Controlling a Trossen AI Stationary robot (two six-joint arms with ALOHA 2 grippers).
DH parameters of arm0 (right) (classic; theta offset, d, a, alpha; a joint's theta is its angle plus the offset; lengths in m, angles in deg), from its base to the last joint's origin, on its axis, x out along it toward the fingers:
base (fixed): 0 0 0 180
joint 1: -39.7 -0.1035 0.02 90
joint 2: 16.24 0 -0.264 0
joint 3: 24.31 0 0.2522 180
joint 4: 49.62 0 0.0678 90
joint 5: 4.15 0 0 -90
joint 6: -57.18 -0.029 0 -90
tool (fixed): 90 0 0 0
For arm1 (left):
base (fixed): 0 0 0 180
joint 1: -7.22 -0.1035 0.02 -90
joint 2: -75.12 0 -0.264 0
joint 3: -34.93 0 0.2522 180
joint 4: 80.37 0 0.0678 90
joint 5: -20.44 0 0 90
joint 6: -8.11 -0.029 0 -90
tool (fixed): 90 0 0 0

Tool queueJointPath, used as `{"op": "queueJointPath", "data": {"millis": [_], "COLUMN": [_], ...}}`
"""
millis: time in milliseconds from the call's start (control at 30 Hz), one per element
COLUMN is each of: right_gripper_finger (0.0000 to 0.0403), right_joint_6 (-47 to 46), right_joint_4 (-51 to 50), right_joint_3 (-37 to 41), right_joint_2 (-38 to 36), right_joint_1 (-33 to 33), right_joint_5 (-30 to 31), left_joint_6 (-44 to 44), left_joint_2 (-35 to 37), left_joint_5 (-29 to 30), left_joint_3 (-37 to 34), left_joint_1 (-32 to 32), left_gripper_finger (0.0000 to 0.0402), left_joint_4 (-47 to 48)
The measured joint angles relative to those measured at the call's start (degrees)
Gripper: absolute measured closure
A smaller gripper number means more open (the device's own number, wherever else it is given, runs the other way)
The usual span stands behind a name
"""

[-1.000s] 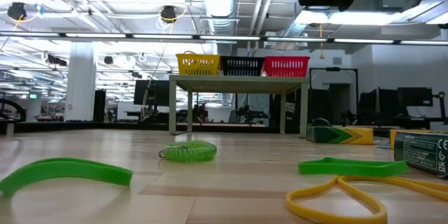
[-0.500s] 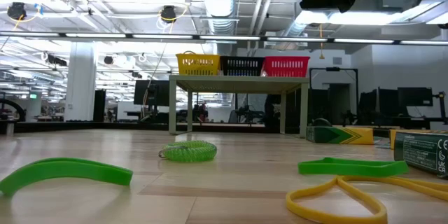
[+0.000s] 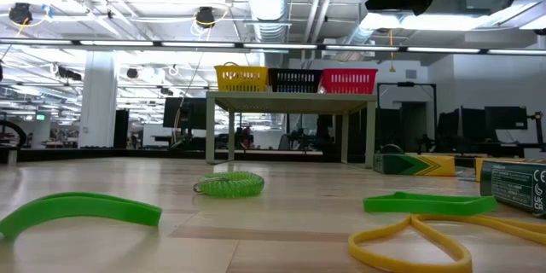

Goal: Pick & Place Office Desk Supplies
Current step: Put the orange spring keychain into the black bin on the shelf

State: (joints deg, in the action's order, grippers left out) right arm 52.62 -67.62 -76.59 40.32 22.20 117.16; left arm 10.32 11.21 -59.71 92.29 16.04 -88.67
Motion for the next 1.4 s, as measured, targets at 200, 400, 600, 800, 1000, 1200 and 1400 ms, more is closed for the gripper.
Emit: {"op": "queueJointPath", "data": {"millis": [200,400,600,800,1000,1200,1400], "right_gripper_finger": [0.0267,0.0267,0.0267,0.0267,0.0267,0.0267,0.0267], "right_joint_6": [0.0,0.0,0.0,0.0,0.0,0.0,0.0], "right_joint_4": [0.0,0.0,0.0,-0.1,-0.1,-0.2,-0.4], "right_joint_3": [0.0,0.0,0.0,0.0,0.0,0.0,0.0], "right_joint_2": [0.0,0.0,0.0,0.0,0.0,0.0,0.0], "right_joint_1": [0.0,0.0,0.0,0.0,0.0,0.0,0.0], "right_joint_5": [0.0,0.0,0.0,0.0,0.0,0.0,0.0], "left_joint_6": [-1.3,-3.4,-3.3,-3.4,-3.6,-3.5,-3.5], "left_joint_2": [-4.9,-9.5,-13.9,-18.6,-23.7,-29.5,-33.7], "left_joint_5": [-2.6,-7.4,-7.3,-7.4,-6.7,-5.6,-5.2], "left_joint_3": [0.0,0.0,2.4,8.7,18.5,27.5,29.3], "left_joint_1": [-8.0,-16.1,-22.3,-25.9,-30.6,-35.0,-35.9], "left_gripper_finger": [0.0379,0.0379,0.0378,0.0378,0.0378,0.0378,0.0378], "left_joint_4": [-6.6,-20.2,-25.5,-18.5,-2.0,10.7,16.0]}}
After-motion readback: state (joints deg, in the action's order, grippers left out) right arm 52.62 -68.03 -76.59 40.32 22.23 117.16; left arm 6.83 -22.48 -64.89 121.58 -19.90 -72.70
